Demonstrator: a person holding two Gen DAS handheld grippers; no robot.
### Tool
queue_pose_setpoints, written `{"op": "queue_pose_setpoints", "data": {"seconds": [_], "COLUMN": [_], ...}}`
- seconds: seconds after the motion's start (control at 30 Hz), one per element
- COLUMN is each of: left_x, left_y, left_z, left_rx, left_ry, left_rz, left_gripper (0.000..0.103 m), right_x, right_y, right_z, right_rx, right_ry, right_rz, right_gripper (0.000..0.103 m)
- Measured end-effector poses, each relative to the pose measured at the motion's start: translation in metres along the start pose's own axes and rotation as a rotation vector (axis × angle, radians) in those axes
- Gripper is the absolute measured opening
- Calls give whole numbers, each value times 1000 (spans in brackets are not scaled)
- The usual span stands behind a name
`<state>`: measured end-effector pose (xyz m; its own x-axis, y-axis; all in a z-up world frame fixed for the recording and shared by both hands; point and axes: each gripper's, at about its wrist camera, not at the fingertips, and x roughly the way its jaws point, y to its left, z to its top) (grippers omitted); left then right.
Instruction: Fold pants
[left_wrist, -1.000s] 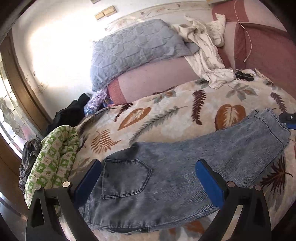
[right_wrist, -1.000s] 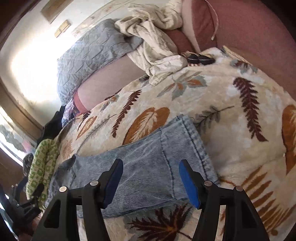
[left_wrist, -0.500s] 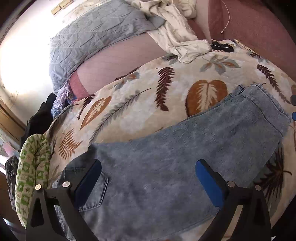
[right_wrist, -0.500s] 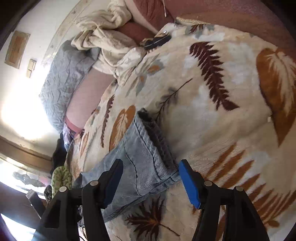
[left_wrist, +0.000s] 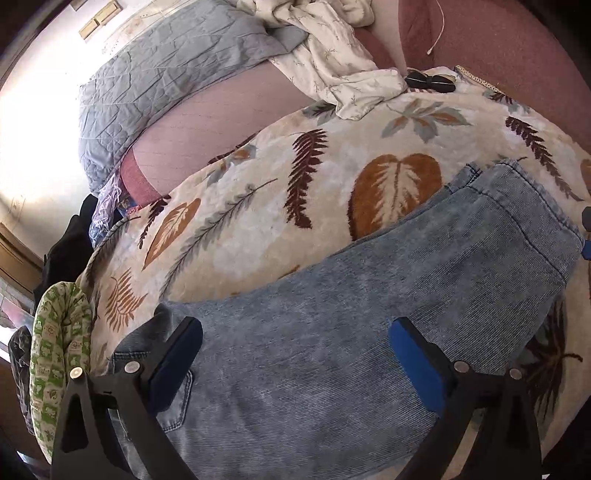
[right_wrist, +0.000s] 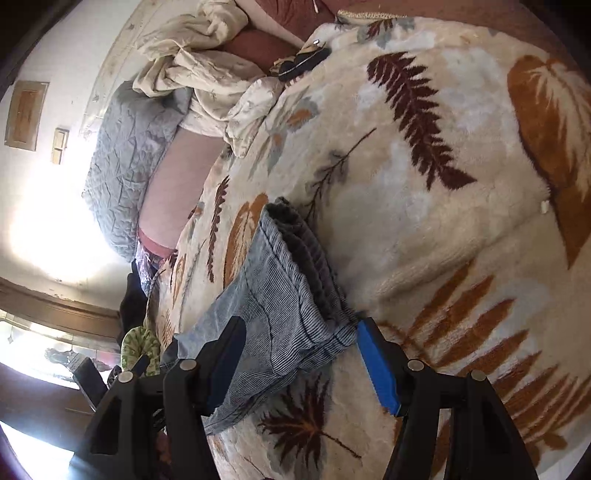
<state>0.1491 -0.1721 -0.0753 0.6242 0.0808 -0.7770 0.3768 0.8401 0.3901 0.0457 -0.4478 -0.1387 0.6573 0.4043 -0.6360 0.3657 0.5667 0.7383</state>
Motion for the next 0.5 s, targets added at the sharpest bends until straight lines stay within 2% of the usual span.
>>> {"op": "queue_pose_setpoints", "data": {"seconds": [0.13, 0.5], "left_x": [2, -4], "left_y": [0, 6], "left_z": [-2, 9], "left_rx": [-3, -10], "left_ry": [15, -13], "left_rz": [-4, 3], "left_gripper": [101, 101], "right_x": [1, -4], "right_y": [7, -5], "right_z": [-2, -17], "right_rx": [-21, 20], "right_ry": [-10, -16], "right_rz": [-17, -24], "right_gripper": [66, 66]}}
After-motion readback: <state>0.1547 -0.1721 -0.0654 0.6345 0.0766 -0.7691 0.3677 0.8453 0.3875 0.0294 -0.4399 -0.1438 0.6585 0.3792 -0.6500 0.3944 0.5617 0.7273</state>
